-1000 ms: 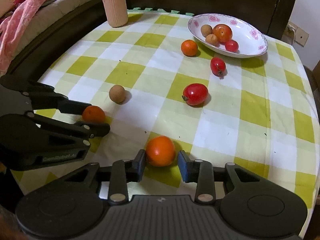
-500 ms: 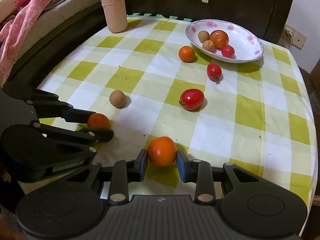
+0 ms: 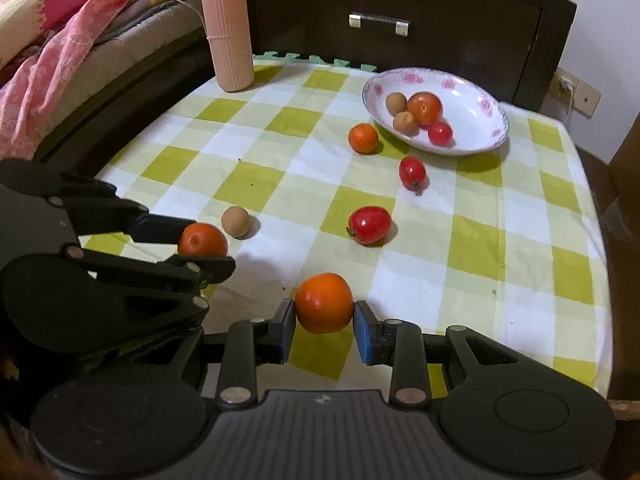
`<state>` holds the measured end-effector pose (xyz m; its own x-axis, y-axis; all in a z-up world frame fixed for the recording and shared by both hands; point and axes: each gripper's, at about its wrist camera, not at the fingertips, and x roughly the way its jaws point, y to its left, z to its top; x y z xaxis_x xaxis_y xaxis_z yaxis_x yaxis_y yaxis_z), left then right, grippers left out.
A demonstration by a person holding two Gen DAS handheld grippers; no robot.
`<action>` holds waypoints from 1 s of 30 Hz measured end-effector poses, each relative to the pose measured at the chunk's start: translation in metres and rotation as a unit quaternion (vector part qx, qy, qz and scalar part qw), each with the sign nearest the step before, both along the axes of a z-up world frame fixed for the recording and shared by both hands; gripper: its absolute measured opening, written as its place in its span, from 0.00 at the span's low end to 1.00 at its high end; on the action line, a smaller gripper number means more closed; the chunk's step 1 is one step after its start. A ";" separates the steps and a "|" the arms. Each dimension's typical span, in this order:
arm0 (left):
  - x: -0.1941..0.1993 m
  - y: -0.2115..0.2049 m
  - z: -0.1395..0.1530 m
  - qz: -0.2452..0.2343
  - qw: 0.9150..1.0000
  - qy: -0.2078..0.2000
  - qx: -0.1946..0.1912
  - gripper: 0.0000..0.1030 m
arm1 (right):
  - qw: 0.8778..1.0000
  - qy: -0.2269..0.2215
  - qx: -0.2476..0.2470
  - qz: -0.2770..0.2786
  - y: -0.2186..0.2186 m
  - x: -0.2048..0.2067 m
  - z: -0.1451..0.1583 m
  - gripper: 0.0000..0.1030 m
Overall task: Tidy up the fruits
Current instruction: 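Carry both tangerines in both grippers over the white bowl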
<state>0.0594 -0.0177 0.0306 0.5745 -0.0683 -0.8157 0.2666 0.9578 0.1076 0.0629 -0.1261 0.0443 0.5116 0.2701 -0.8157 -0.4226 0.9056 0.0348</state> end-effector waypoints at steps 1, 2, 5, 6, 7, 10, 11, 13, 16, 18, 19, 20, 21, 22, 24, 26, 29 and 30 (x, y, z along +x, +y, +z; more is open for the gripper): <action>0.000 -0.001 0.003 0.000 1.000 -0.003 0.002 0.38 | 1.000 -0.003 0.001 -0.003 -0.001 0.000 0.002 0.30; 0.001 -0.001 0.006 -0.001 1.000 -0.006 0.001 0.38 | 1.000 -0.006 0.004 -0.007 -0.003 0.001 0.005 0.30; 0.006 -0.002 0.013 -0.005 1.000 -0.015 -0.006 0.38 | 1.000 -0.013 0.015 -0.017 -0.007 0.004 0.010 0.30; 0.008 -0.002 0.014 -0.006 1.000 -0.017 -0.008 0.38 | 1.000 -0.013 0.018 -0.019 -0.008 0.006 0.011 0.30; 0.010 -0.003 0.015 -0.008 1.000 -0.018 -0.008 0.38 | 0.999 -0.013 0.020 -0.022 -0.010 0.008 0.012 0.30; 0.016 -0.005 0.016 -0.010 1.000 -0.024 -0.007 0.37 | 0.999 -0.011 0.026 -0.031 -0.013 0.015 0.012 0.30; 0.018 -0.005 0.016 -0.010 1.000 -0.026 -0.008 0.37 | 0.999 -0.012 0.028 -0.033 -0.013 0.017 0.012 0.30; 0.023 -0.004 0.017 -0.009 1.000 -0.027 -0.014 0.37 | 0.999 -0.011 0.032 -0.038 -0.014 0.021 0.012 0.30; 0.029 -0.003 0.017 -0.010 0.999 -0.028 -0.018 0.37 | 0.998 -0.010 0.035 -0.043 -0.014 0.028 0.012 0.30; 0.035 -0.004 0.017 -0.010 0.999 -0.029 -0.019 0.36 | 0.998 -0.009 0.036 -0.048 -0.015 0.033 0.012 0.30; 0.038 -0.005 0.017 -0.011 0.999 -0.030 -0.020 0.36 | 0.998 -0.008 0.037 -0.051 -0.016 0.036 0.012 0.30; 0.040 -0.005 0.017 -0.011 0.999 -0.030 -0.021 0.36 | 0.998 -0.007 0.039 -0.055 -0.017 0.039 0.012 0.30; 0.043 -0.006 0.017 -0.011 0.999 -0.030 -0.022 0.36 | 0.997 -0.005 0.041 -0.058 -0.018 0.042 0.012 0.30; 0.046 -0.006 0.017 -0.011 0.999 -0.030 -0.023 0.36 | 0.997 -0.005 0.043 -0.060 -0.020 0.045 0.012 0.30; 0.051 -0.007 0.018 -0.012 0.999 -0.032 -0.024 0.36 | 0.997 -0.007 0.043 -0.064 -0.021 0.050 0.012 0.30; 0.057 -0.009 0.020 -0.012 0.999 -0.034 -0.024 0.36 | 0.997 -0.009 0.043 -0.066 -0.022 0.056 0.013 0.30; 0.064 -0.010 0.021 -0.010 0.999 -0.037 -0.024 0.36 | 0.997 -0.011 0.042 -0.068 -0.023 0.065 0.015 0.30; 0.068 -0.011 0.022 -0.010 0.999 -0.037 -0.023 0.36 | 0.997 -0.012 0.041 -0.068 -0.023 0.068 0.016 0.30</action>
<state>0.1270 -0.0283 0.0522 0.6313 -0.1173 -0.7666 0.2783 0.9569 0.0828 0.1305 -0.1495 0.0600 0.5667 0.2624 -0.7810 -0.2975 0.9491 0.1030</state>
